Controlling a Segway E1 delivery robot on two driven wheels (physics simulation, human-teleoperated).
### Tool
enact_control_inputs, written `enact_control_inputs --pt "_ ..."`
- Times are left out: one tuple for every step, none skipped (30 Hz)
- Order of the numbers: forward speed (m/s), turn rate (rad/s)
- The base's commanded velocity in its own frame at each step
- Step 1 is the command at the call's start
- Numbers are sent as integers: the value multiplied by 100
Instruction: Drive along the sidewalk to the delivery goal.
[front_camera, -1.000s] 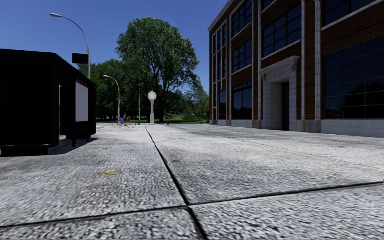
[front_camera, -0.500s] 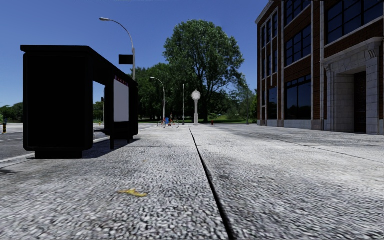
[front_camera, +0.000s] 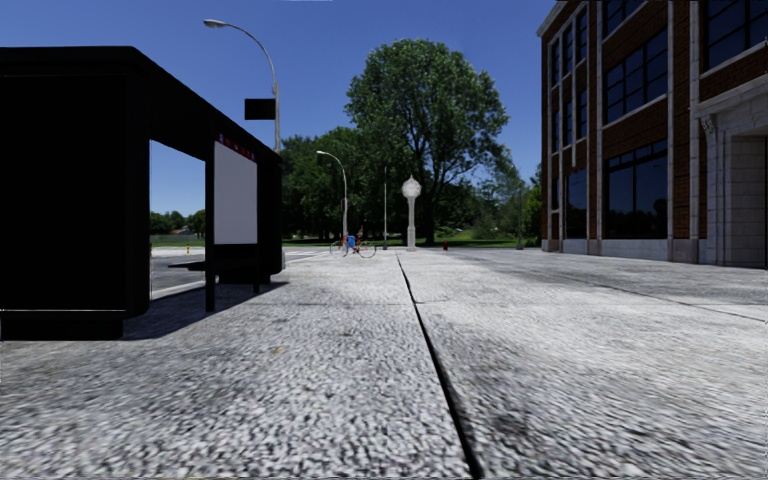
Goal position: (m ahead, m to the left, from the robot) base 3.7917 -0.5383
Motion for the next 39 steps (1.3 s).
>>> enact_control_inputs --pt "200 79" --pt "200 32" --pt "200 12" --pt "200 3" --pt "200 0" --pt "200 0" --pt "200 0" --pt "200 0" --pt "200 0" --pt "200 0" --pt "200 0" --pt "200 0" --pt "200 0" --pt "200 0" --pt "200 0" --pt "200 -26" --pt "200 -104" --pt "200 -120" --pt "200 -120" --pt "200 -120" --pt "200 -120" --pt "200 -120" --pt "200 -89" --pt "200 0" --pt "200 0" --pt "200 0" --pt "200 0" --pt "200 0" --pt "200 0" --pt "200 0" --pt "200 0" --pt "200 0" --pt "200 0" --pt "200 0" --pt "200 0" --pt "196 0" --pt "169 0" --pt "143 0" --pt "143 0"
